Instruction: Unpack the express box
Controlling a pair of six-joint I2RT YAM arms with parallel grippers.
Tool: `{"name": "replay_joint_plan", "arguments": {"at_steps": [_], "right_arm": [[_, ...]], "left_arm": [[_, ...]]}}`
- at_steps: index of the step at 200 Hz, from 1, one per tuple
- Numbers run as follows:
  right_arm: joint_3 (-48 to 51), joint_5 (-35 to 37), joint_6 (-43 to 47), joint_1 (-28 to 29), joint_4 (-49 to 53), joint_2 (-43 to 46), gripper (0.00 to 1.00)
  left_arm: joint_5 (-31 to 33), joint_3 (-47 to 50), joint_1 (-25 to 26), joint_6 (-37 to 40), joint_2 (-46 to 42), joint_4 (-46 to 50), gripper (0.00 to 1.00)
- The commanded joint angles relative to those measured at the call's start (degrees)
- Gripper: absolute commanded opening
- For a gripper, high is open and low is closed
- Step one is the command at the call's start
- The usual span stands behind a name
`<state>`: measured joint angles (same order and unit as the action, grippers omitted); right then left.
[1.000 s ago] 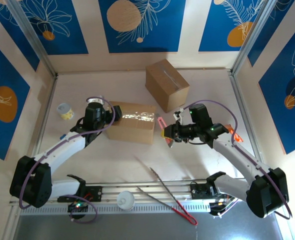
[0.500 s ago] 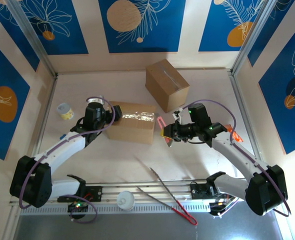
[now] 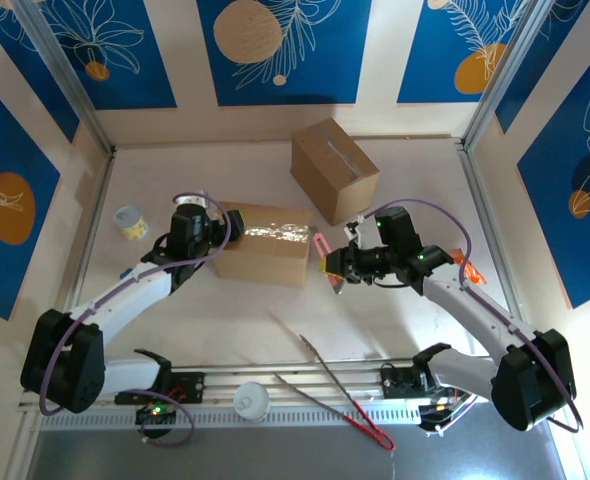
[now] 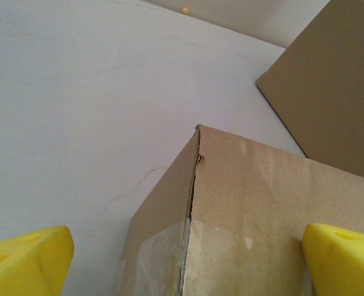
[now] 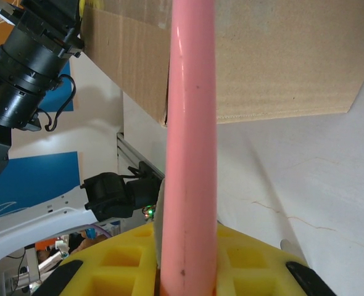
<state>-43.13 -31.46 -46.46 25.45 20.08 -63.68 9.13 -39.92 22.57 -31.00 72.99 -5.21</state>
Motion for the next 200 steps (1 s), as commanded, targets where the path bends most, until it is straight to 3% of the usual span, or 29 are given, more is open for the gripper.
{"name": "replay_joint_plan", "arguments": {"at_steps": [1,200], "right_arm": [[1.74,-4.31,-0.41,1.76,-1.56,0.05,0.0],[7.83,-1.16,-7.57,8.67,-6.08,5.92,0.0]], "left_arm": [[2.39,4.85,0.11,1.47,5.74,14.53,0.95],[2.74,5.16,0.15,0.97,6.64,13.79,0.95]]}}
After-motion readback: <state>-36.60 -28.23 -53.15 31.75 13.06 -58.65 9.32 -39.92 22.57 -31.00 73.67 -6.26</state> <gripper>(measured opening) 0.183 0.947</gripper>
